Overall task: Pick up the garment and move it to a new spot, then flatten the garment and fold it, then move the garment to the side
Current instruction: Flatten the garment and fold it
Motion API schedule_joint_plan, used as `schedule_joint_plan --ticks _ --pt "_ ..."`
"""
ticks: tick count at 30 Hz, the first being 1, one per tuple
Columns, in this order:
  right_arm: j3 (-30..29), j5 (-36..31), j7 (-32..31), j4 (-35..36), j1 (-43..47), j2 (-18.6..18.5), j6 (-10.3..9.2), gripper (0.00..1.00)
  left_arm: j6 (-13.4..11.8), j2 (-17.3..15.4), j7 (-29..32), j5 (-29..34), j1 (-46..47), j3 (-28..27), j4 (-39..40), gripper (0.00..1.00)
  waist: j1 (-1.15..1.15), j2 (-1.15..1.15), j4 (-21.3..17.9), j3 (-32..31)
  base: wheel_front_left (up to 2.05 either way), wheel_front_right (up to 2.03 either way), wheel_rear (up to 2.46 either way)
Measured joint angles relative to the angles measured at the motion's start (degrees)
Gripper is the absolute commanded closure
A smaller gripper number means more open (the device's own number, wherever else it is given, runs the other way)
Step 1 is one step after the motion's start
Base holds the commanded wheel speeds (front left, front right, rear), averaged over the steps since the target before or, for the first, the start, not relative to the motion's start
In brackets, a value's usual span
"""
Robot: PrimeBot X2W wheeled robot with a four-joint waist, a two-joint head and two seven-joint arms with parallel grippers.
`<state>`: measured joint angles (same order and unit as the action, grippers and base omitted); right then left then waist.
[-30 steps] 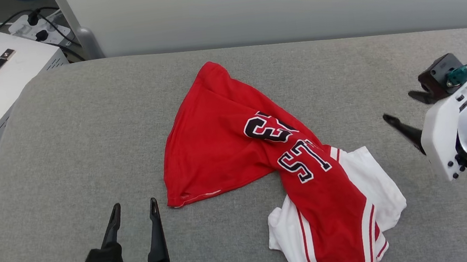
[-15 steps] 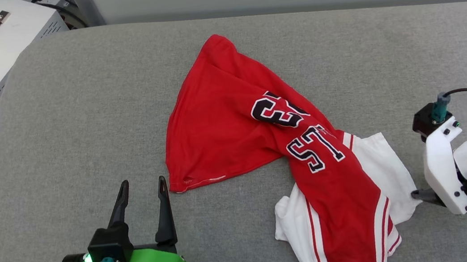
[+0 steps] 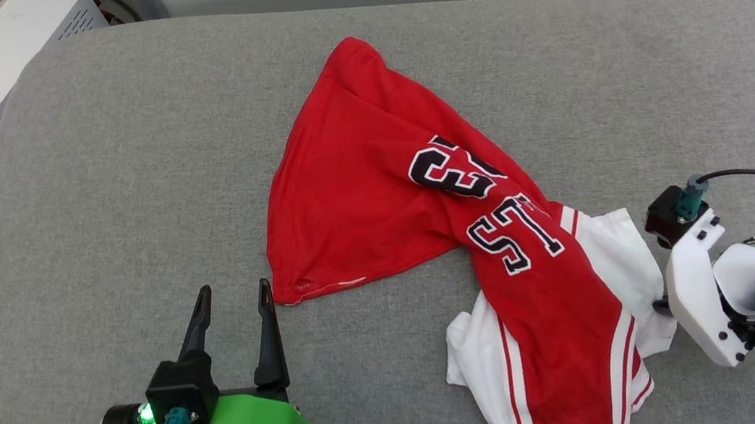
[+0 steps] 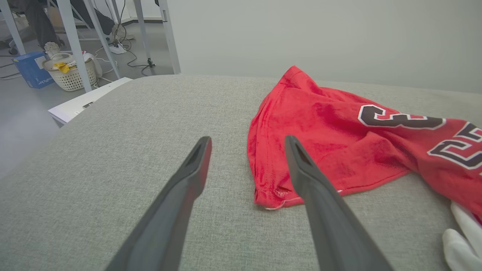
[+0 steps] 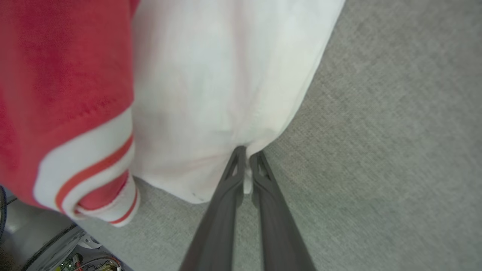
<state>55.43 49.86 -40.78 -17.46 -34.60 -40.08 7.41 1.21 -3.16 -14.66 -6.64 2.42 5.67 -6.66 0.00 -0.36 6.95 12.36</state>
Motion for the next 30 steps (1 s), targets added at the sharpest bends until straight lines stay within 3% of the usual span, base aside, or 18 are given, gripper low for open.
schedule_joint_plan --ticks 6,14,19,25,30 --pt "-1.4 1.6 8.1 -1.2 -1.0 -0.4 0.14 1.00 0.0 0.0 0.0 0.0 0.0 0.0 -0.3 0.00 0.00 0.00 -0.7 -1.5 0.00 0.00 0.00" --pt "-7.2 3.0 11.0 -4.6 -3.5 -8.6 0.14 1.00 -0.2 0.0 0.0 0.0 -0.1 0.1 -0.2 0.00 0.00 0.00 -1.3 -2.7 0.00 0.00 0.00" --pt "-10.8 2.0 12.2 -10.6 -3.5 -11.7 0.13 1.00 -0.4 0.0 0.0 0.0 -0.1 0.5 -0.2 0.00 0.00 0.00 -1.0 -1.7 0.00 0.00 0.00" --pt "-12.7 -2.2 12.3 -19.7 -3.2 -11.9 0.14 1.00 -0.5 0.0 0.0 0.0 0.0 0.8 -0.2 0.00 0.00 0.00 -0.3 -0.3 0.00 0.00 0.00" --pt "-15.0 -3.2 13.6 -26.9 -1.7 -8.0 0.14 1.00 -0.5 0.0 0.0 0.0 0.0 1.0 -0.3 0.00 0.00 0.00 0.3 0.6 0.00 0.00 0.00"
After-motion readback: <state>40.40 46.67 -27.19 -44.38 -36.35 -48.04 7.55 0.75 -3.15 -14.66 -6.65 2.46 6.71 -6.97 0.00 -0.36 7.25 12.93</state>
